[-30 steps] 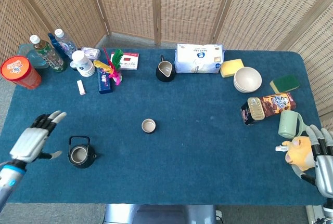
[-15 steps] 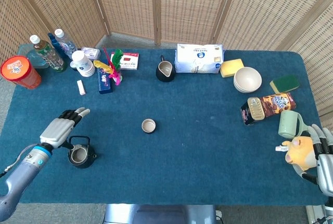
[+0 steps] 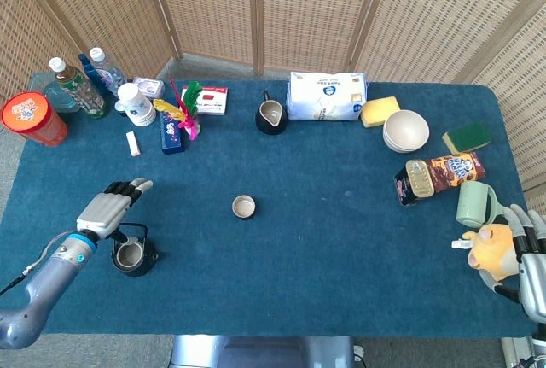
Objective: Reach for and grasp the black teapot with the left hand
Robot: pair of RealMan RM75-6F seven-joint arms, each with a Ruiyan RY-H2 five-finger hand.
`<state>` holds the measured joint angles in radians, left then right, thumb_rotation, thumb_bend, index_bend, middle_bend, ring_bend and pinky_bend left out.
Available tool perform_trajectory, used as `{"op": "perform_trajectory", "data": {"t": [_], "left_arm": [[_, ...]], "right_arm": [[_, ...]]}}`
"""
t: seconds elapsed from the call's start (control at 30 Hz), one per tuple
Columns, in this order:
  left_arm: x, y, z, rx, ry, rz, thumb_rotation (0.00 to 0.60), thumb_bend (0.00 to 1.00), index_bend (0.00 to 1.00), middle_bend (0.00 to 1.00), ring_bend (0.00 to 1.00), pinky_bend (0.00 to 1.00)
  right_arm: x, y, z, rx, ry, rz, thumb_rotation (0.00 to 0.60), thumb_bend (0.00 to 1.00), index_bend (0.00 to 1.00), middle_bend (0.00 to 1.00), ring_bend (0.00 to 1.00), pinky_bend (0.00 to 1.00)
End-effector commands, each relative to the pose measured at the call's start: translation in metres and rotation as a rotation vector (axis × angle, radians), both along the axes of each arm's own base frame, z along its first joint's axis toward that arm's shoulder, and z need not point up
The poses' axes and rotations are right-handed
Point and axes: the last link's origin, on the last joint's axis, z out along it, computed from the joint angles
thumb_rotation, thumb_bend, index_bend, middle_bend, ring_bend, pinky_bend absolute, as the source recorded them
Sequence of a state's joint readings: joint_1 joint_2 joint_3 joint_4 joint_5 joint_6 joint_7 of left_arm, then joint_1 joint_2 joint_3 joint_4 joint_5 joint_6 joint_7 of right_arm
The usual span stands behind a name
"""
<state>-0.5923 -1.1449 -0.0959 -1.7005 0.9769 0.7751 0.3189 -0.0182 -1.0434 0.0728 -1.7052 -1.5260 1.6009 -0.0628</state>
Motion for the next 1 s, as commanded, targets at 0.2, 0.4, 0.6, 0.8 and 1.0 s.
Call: {"op": "perform_trajectory", "data": {"t": [0.2,0.4,0.6,0.8,1.0], "left_arm": [[0.007,0.0,-0.007,-0.016,0.091,-0.018,0.6,0.16,0.15,0.27,0.31,0.52],[0.01,-0.002,-0.01,-0.02,0.103,-0.006,0.6,0.3,0.35,0.58,0.55,0.7],[0.012,-0.006,-0.008,-0.016,0.097,-0.008,0.6,0.36,0.5,0.72,0.67,0.78],[0.017,-0.011,0.004,0.009,0.07,-0.026,0.6,0.43,0.59,0.82,0.74,0.83],[0.026,-0.015,0.016,0.053,-0.014,-0.057,0.6,0.56,0.69,0.91,0.82,0.91]], "right_arm": [[0.0,0.0,0.0,0.003,-0.007,0.002,0.6,0.0,0.0,0.0,0.0,0.0],[0.0,0.001,0.0,0.004,-0.008,0.004,0.6,0.0,0.0,0.0,0.0,0.0],[0.0,0.001,-0.001,0.005,-0.011,0.007,0.6,0.0,0.0,0.0,0.0,0.0],[0.0,0.001,-0.001,0.007,-0.012,0.009,0.6,0.0,0.0,0.0,0.0,0.0],[0.0,0.002,-0.001,0.009,-0.01,0.01,0.6,0.0,0.0,0.0,0.0,0.0]]}}
